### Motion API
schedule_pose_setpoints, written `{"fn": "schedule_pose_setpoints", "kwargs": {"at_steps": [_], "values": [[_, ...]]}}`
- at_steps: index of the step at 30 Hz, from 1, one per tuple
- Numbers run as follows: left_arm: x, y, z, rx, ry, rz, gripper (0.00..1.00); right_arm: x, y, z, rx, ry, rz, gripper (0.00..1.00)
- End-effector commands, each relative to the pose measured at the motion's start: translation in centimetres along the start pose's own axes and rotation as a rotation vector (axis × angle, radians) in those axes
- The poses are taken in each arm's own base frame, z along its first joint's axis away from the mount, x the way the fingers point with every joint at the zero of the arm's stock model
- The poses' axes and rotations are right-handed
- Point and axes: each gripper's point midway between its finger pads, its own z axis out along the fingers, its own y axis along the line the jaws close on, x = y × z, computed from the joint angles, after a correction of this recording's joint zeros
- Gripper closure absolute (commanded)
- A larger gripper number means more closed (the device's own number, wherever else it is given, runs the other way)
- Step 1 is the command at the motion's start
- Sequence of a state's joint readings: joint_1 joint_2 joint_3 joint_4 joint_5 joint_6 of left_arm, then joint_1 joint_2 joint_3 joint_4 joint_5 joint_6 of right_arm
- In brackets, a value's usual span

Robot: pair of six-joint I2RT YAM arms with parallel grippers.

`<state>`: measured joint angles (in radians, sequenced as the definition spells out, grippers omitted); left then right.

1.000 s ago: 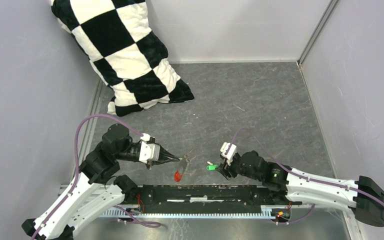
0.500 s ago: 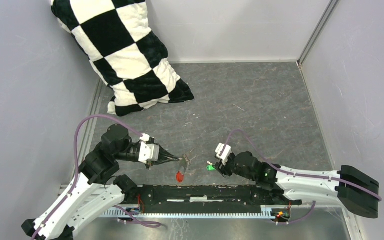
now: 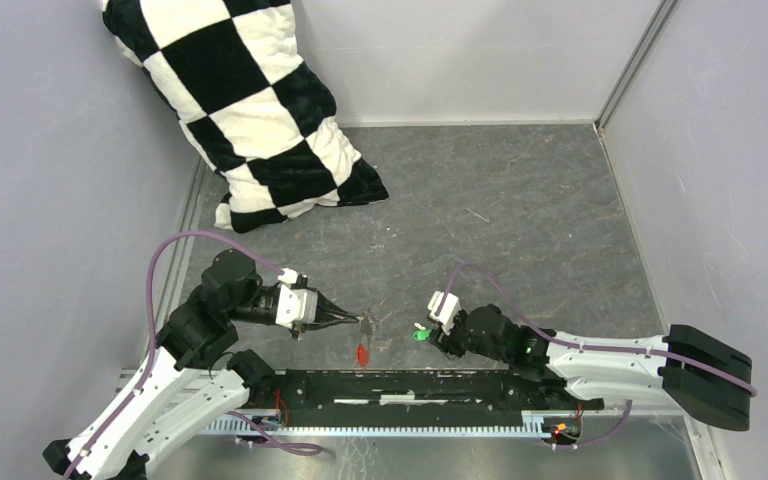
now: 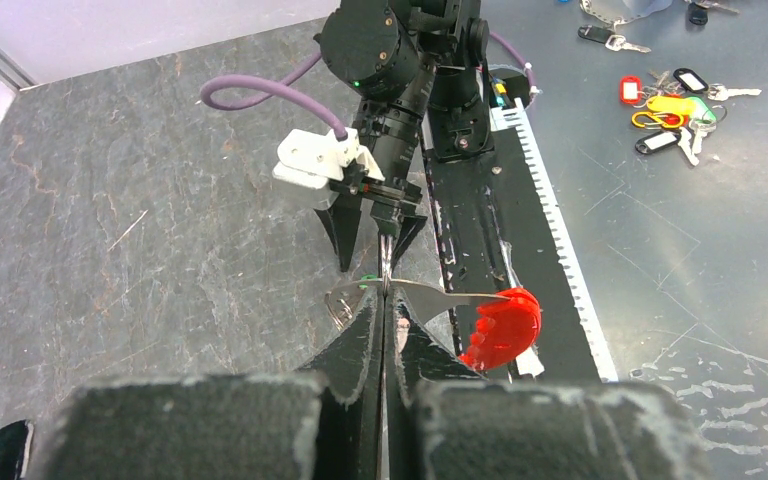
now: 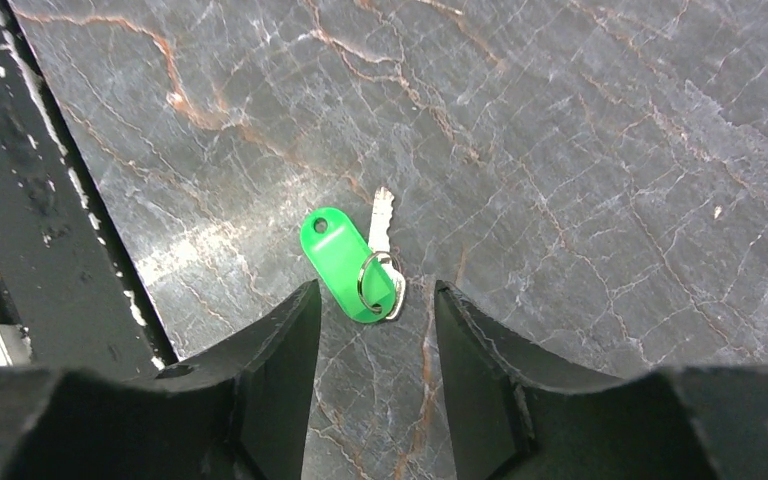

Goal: Put the keys on the keyring
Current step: Adjust the keyring, then pick up the key from the center of the board.

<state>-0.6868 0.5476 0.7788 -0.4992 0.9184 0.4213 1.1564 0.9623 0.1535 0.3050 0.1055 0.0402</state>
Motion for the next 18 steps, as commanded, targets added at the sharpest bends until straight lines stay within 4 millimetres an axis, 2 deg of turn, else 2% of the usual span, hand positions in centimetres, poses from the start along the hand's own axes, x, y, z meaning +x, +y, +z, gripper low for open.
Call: {"fn": "schedule_pose_setpoints", "kwargs": {"at_steps": [1, 8, 18], "values": [[-2.4, 0.3, -0.4, -0.012, -0.047, 0.093, 0.98, -1.0, -0.2, 0.4, 0.015, -0.031, 0.003, 0.50], [-2.4, 0.1, -0.5, -0.003, -0.046, 0.098, 0.98, -1.2, -0.5, 0.5, 0.033, -0.048, 0.010, 0.61], [-2.7, 0.0, -0.7, -0.004, -0.049, 0.112, 0.98, -0.3, -0.3, 0.9, 0.026, -0.011, 0.011, 0.59]]}}
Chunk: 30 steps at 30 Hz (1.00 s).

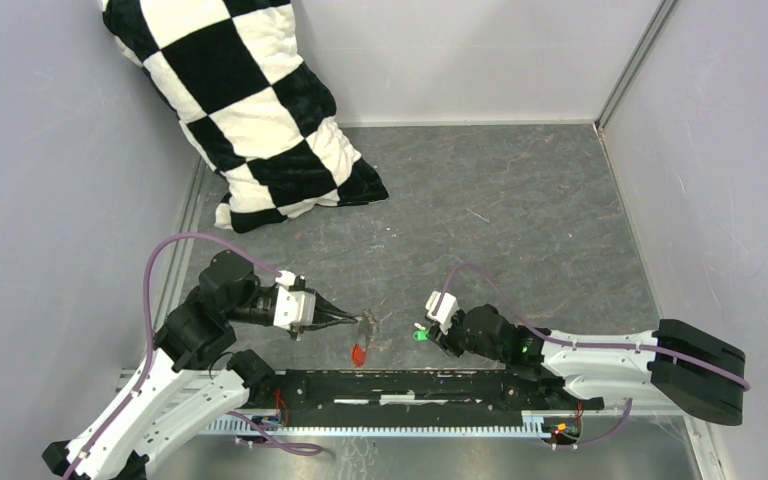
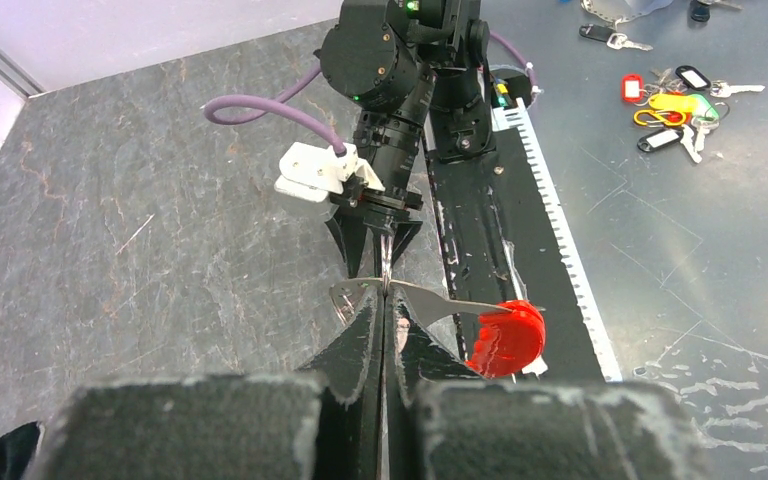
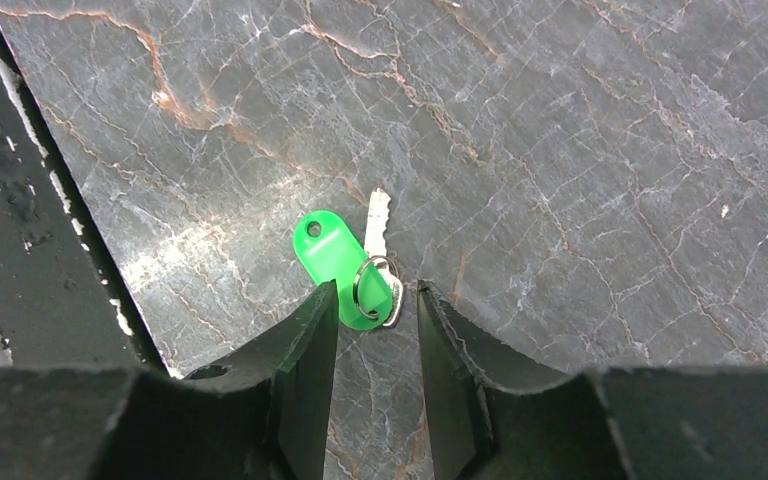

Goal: Put the keys on the keyring
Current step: Pick up the key from the center of the board, then adjust the key at the center of the board.

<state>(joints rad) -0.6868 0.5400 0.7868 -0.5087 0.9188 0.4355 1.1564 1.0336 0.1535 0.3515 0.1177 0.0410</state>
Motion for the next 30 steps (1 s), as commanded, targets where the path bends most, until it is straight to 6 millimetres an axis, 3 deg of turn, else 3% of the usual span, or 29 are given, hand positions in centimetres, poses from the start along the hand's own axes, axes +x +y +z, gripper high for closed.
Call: {"fn": "schedule_pose_setpoints", "kwargs": {"at_steps": [1, 5, 11, 16, 20, 24, 30], "values": [[-2.4, 0.1, -0.5, -0.003, -0.046, 0.092, 0.98, -1.0, -0.2, 0.3, 0.017, -0.033, 0.013, 0.59], [-2.5, 0.1, -0.6, -0.007, -0.046, 0.094, 0.98, -1.1, -0.4, 0.3, 0.029, -0.038, 0.013, 0.66], [-2.3, -0.2, -0.7, 0.006, -0.040, 0.100, 0.98, -2.2, -0.5, 0.3, 0.031, -0.077, 0.001, 0.98], [-2.3, -0.7, -0.7, 0.032, -0.044, 0.130, 0.98, -4.5, -0.7, -0.1, 0.027, -0.131, -0.077, 0.99], [-2.6, -0.9, -0.7, 0.050, -0.057, 0.174, 0.98, -9.2, -1.4, -1.6, 0.046, -0.237, -0.180, 0.99], [-3.2, -1.3, -0.6, 0.096, -0.085, 0.243, 0.98, -16.5, -1.3, -4.3, 0.018, -0.347, -0.286, 0.99], [-4.8, -1.1, -0.2, 0.161, -0.128, 0.333, 0.98, -24.4, 1.9, -8.3, -0.187, -0.423, -0.464, 1.00]]}}
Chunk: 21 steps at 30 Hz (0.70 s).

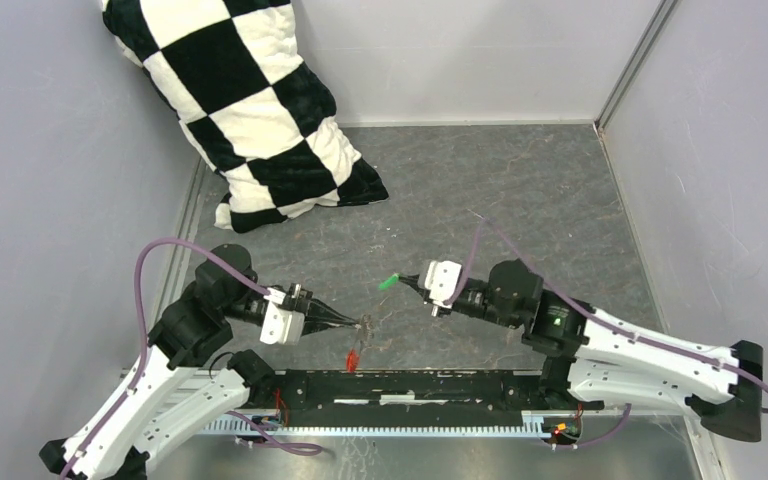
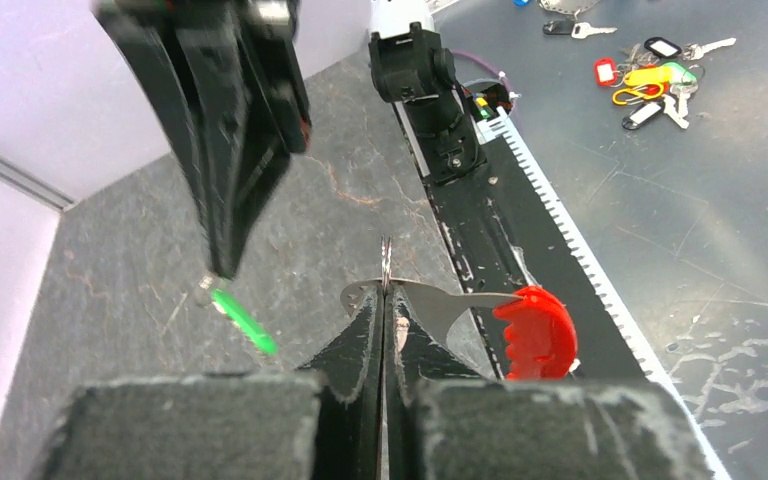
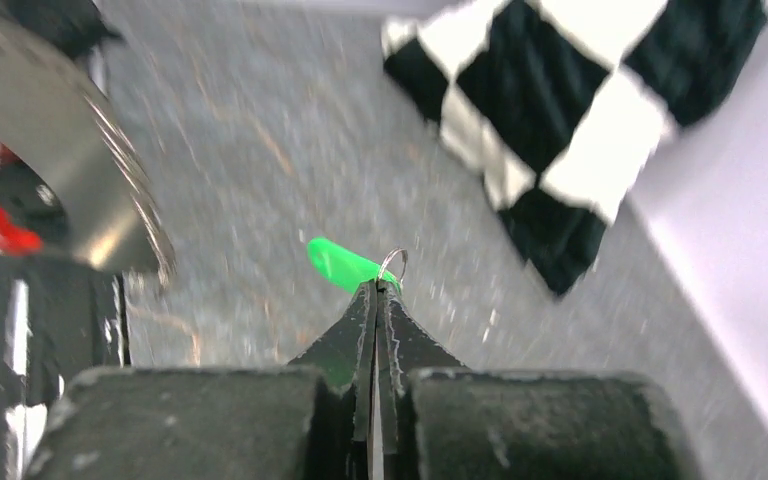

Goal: Put the keys on the keyring
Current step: Adjust the key at the center of the board.

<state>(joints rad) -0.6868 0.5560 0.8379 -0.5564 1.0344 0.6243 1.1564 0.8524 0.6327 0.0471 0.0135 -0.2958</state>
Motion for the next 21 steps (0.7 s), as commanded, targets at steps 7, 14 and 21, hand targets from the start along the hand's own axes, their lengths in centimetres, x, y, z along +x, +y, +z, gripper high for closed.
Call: {"fn": "schedule_pose_setpoints", "kwargs": {"at_steps": [7, 14, 21], "values": [[-6.1, 1.5, 0.1, 0.084, -0.123, 0.253, 0.98, -12.3, 0.8, -4.4, -0.273, -0.243, -0.362, 0.99], [-9.2, 2.2, 0.0, 0.119, -0.180, 0.282, 0.98, -15.9, 3.1, -6.0, -0.479, -0.331, -0.491, 0.99], [-9.2, 1.8, 0.1, 0.146, -0.207, 0.322, 0.98, -15.8, 4.6, -5.7, -0.592, -0.349, -0.530, 0.99]]}}
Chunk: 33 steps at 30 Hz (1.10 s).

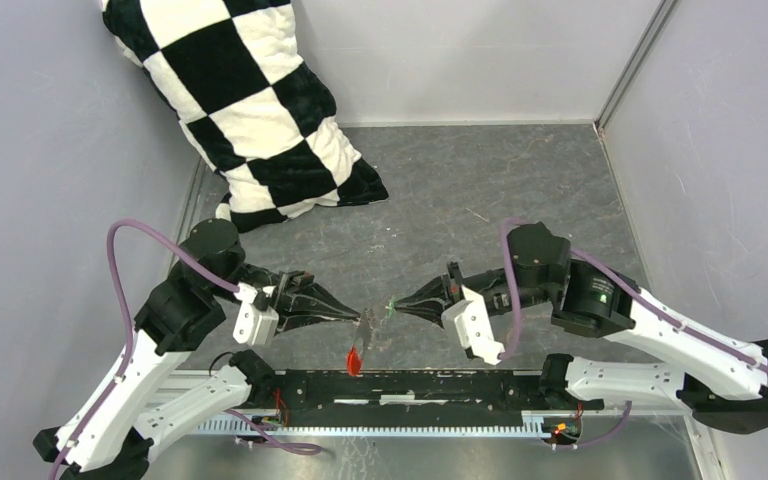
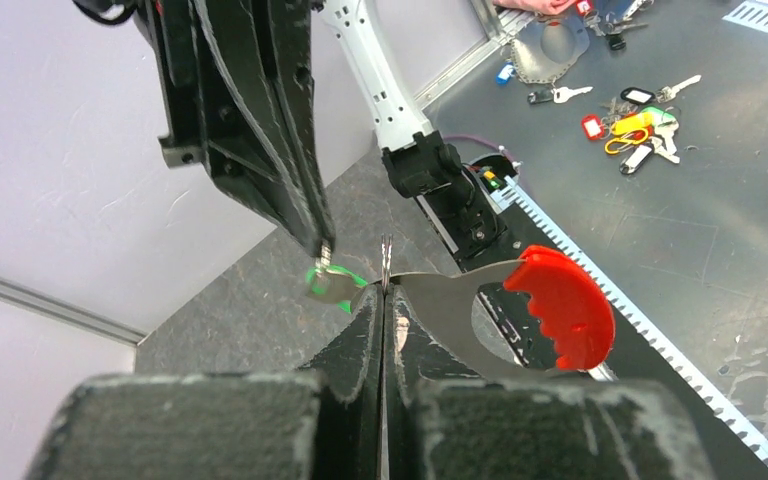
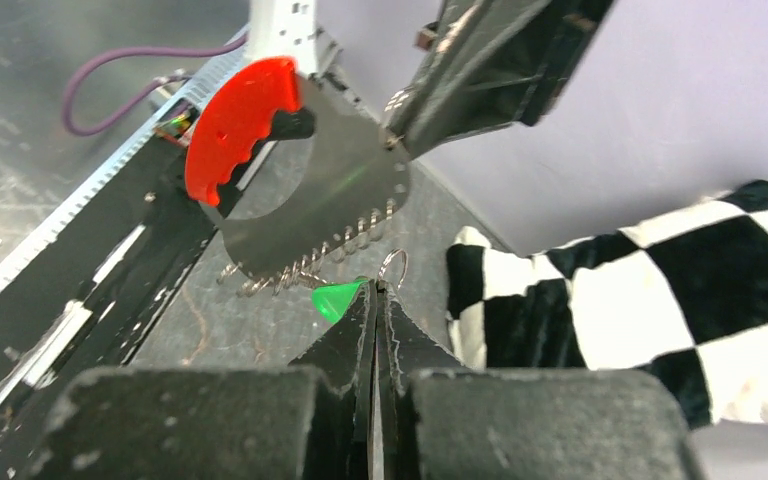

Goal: Put the keys on the keyring
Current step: Adjust the key at the center of the board.

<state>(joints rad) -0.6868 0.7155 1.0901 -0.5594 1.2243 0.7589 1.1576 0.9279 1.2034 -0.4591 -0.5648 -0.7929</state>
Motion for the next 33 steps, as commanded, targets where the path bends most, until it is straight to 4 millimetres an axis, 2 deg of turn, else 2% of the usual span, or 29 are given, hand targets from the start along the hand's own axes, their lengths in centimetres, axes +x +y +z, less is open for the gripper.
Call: {"fn": "schedule_pose_setpoints", "kwargs": {"at_steps": [1, 13, 23, 33], "values": [[-1.5, 0.3, 0.2, 0.028, -0.054, 0.105, 0.98, -1.0, 1.3, 0.4, -0.110, -0.045, -0.045, 0.99], [-0.9, 0.7, 0.3, 0.008, -0.038, 0.018, 0.98, -3.4, 0.5, 0.5, -0.106, -0.129, -0.084, 0.99], [1.1, 0.6, 0.3, -0.034, 0.016, -0.105, 0.98, -3.5, -0.2, 0.7, -0.080, -0.127, -0.086, 0.99], [1.4, 0.3, 0.3, -0.033, 0.018, -0.145, 0.98, -3.4, -0.2, 1.2, -0.097, -0.132, -0.073, 0.99]]}}
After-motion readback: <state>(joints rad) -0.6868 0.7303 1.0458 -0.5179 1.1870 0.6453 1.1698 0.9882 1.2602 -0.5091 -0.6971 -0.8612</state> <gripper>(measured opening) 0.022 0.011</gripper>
